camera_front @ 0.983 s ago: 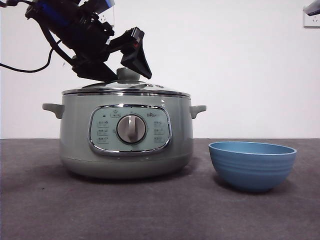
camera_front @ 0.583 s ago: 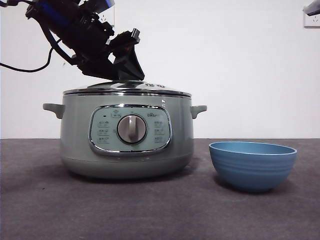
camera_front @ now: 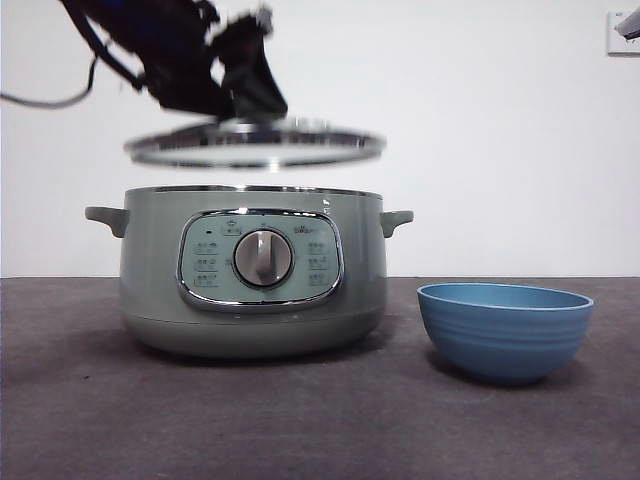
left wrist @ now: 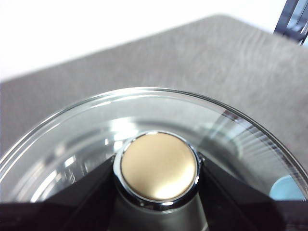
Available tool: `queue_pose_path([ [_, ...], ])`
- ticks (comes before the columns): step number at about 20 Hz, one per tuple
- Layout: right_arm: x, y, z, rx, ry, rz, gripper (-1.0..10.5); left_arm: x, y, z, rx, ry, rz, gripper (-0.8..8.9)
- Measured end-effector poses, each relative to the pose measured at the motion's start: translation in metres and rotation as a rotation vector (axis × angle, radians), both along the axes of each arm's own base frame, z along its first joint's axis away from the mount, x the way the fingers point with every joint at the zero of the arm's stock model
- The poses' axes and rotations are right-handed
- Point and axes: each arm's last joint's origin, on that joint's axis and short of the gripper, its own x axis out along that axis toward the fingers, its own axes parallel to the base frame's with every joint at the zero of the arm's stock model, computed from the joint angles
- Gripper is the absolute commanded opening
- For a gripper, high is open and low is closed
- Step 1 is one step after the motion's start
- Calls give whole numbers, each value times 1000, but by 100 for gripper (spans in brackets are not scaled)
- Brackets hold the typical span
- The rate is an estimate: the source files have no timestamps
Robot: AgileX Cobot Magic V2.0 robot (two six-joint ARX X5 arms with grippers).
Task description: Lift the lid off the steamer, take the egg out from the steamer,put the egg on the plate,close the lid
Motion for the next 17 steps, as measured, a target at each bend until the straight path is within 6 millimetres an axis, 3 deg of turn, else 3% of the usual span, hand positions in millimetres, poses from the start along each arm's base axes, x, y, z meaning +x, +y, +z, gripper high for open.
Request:
queue_pose_path([
  [5, 2, 0, 2, 8, -25, -3, 565, -27, 13, 35, -45, -70, 5, -8],
  [10, 27, 12, 7, 74, -85, 7, 564, -87, 44, 78, -61, -106, 40, -8],
  [14, 56, 44, 6, 44, -71, 30, 564, -140, 73, 95, -35, -109, 126, -8],
  [17, 84, 83, 8, -40, -54, 43, 564, -171, 91, 98, -14, -100, 179, -8],
])
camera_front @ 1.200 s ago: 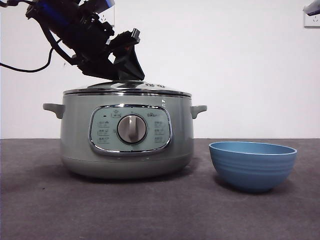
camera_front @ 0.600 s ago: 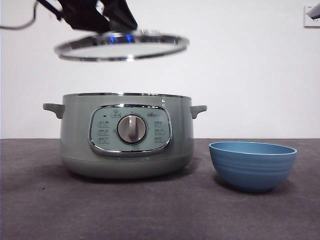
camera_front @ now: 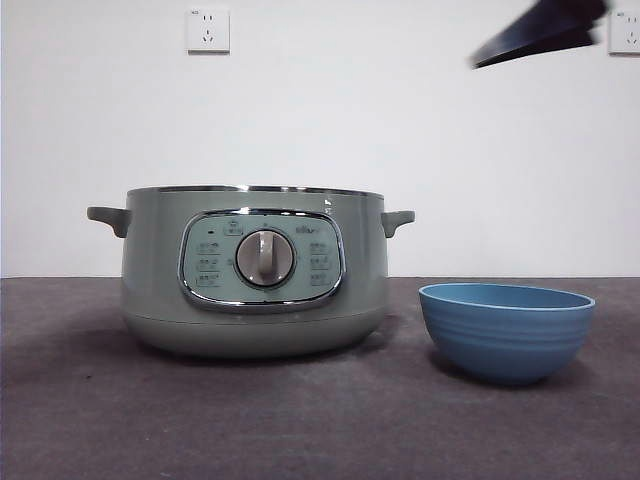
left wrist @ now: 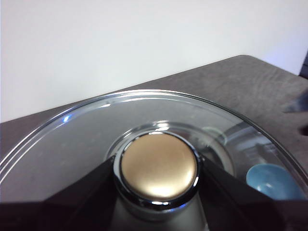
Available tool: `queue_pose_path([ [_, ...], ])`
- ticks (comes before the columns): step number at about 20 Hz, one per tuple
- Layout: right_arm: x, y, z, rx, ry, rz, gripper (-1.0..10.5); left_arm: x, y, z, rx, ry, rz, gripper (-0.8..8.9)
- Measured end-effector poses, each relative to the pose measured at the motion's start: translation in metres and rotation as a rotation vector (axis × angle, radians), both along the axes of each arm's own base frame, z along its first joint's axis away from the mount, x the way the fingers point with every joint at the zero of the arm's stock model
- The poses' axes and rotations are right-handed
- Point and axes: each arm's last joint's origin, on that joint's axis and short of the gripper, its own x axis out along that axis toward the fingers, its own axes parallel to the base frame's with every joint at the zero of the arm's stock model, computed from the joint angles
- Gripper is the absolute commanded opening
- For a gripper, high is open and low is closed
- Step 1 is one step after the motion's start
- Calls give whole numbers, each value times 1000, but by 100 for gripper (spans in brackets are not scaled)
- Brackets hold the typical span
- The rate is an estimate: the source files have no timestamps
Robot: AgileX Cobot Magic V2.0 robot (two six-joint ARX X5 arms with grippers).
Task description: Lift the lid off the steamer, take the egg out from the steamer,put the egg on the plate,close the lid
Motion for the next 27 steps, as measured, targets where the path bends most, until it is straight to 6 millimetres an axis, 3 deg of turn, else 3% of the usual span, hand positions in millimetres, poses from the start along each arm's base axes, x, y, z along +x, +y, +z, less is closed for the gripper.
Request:
queue_pose_path([
  [4, 40, 59, -1, -94, 8, 14, 563, -31, 17, -2, 9, 24, 62, -8],
  [7, 67, 101, -13, -200, 9, 6, 563, -48, 27, -4, 15, 33, 95, -8],
  [12, 102, 151, -57, -310, 29, 24, 563, -63, 35, -9, 24, 59, 104, -8],
  [17, 117, 168, -98, -366, 39, 27, 563, -63, 35, -11, 39, 84, 104, -8],
  [24, 127, 177, -128, -381, 48, 30, 528, -64, 35, -12, 43, 92, 104, -8],
  [27, 129, 178, -131, -380, 47, 29, 494, -64, 35, -12, 43, 93, 104, -8],
])
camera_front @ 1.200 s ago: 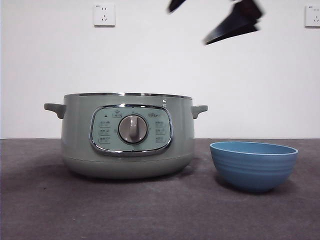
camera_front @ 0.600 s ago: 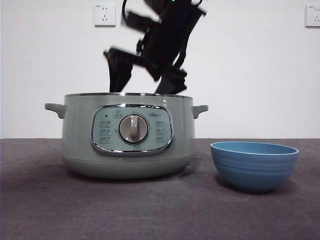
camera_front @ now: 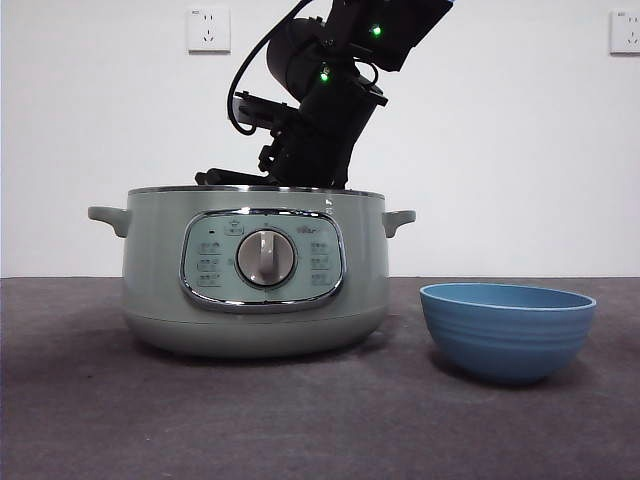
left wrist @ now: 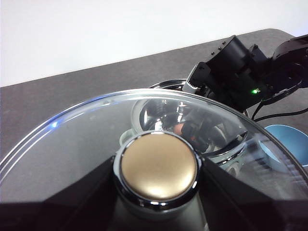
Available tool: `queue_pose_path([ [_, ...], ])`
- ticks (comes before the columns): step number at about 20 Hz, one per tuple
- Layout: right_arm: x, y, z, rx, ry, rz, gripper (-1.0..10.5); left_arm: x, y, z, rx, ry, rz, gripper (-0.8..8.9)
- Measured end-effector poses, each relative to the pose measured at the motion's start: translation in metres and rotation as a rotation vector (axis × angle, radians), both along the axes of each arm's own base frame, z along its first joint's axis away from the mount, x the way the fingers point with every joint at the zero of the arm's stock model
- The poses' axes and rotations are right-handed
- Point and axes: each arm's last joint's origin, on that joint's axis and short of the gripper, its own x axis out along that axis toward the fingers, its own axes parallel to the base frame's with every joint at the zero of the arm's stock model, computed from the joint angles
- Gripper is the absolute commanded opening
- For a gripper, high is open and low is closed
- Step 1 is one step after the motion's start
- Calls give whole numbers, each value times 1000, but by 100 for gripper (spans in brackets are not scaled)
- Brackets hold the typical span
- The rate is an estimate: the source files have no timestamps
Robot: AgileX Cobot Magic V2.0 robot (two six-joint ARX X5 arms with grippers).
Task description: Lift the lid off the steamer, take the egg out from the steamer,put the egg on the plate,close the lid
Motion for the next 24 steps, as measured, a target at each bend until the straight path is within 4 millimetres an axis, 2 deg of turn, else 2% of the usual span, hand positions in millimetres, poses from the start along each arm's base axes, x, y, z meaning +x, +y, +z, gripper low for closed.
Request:
queue_pose_path([
  [1, 0, 0, -1, -1, 2, 0, 436, 0, 0, 0, 0, 0, 0, -8],
  [4, 1, 1, -4, -3, 6, 0, 434, 0, 0, 0, 0, 0, 0, -8],
  [8, 2, 2, -11, -3, 26, -8, 320, 0, 0, 0, 2, 4, 0, -8],
  [10, 2, 2, -11, 1, 31, -12, 149, 0, 0, 0, 2, 4, 0, -8],
  [13, 2, 2, -11, 3, 32, -14, -14, 0, 0, -1, 2, 4, 0, -8],
  [17, 2, 2, -9, 5, 29, -15, -12, 0, 0, -1, 2, 4, 0, -8],
  [18, 0, 0, -1, 10, 22, -15, -12, 0, 0, 0, 2, 4, 0, -8],
  [19, -4, -3, 16, 31, -6, -15, -12, 0, 0, -1, 2, 5, 0, -8],
  [22, -37, -30, 108, 132, -131, -13, -12, 0, 0, -1, 2, 5, 0, -8],
  [24, -68, -64, 153, 125, -141, -22, -13, 0, 0, -1, 2, 5, 0, -8],
])
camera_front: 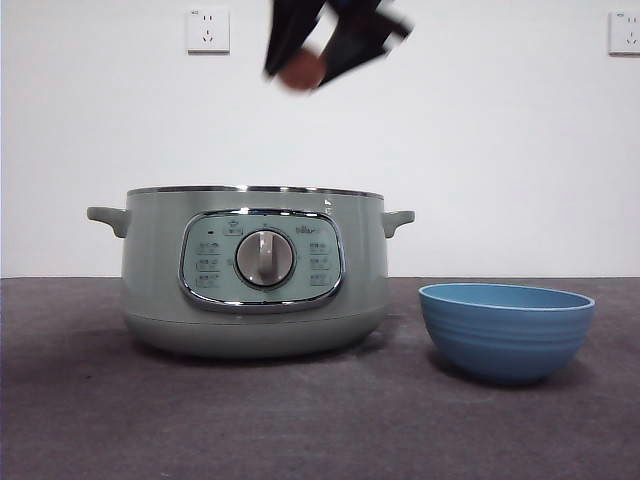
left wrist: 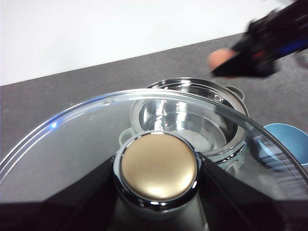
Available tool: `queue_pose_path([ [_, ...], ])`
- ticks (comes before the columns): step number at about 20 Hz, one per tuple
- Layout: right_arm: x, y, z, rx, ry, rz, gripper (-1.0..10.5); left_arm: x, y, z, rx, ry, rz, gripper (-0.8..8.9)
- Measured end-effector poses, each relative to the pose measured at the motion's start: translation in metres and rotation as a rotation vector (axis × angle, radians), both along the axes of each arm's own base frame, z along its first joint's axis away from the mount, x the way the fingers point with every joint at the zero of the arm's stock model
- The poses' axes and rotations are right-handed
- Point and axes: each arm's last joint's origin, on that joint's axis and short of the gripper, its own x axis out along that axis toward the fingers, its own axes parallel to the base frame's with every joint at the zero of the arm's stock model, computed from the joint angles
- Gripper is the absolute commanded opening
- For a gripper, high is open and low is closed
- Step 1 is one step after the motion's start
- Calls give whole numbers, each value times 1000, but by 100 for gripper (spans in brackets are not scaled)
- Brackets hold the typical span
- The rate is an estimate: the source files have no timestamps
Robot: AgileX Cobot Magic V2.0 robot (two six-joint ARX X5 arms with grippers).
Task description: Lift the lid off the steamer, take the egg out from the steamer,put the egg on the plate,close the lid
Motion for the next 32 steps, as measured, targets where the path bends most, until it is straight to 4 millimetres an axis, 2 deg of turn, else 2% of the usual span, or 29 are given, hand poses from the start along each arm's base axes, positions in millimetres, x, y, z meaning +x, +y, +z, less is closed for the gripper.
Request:
queue_pose_path([
  [2, -23, -37, 23, -46, 51, -40, -13, 2, -1, 0, 0, -1, 0, -8],
  [3, -30, -53, 28, -71, 83, -66, -13, 4, -2, 1, -5, -8, -3, -8],
  [6, -34, -76, 27, -121, 159, -121, -13, 11, -6, 4, -12, -19, -6, -8],
  [8, -32, -82, 8, -167, 226, -136, -13, 19, -10, 3, -8, -8, -11, -8],
  [11, -30, -84, -37, -225, 314, -141, -13, 35, -19, 2, -8, 17, -44, -8],
  [16, -30, -90, -110, -249, 361, -158, -13, 59, -33, 3, -29, 4, -102, -8],
  [18, -32, -96, -131, -249, 367, -172, -13, 72, -39, 1, -24, 8, -107, -8],
  [22, -32, -105, -156, -230, 348, -200, -13, 97, -53, -6, -21, 30, -144, -8],
  [25, -30, -109, -161, -215, 329, -216, -13, 112, -61, -7, -36, 8, -163, -8],
  [27, -26, -107, -164, -204, 314, -215, -13, 122, -67, -10, -40, 3, -166, -9],
  [32, -17, -101, -192, -216, 399, -185, -12, 143, -79, -22, -40, 40, -203, -9],
])
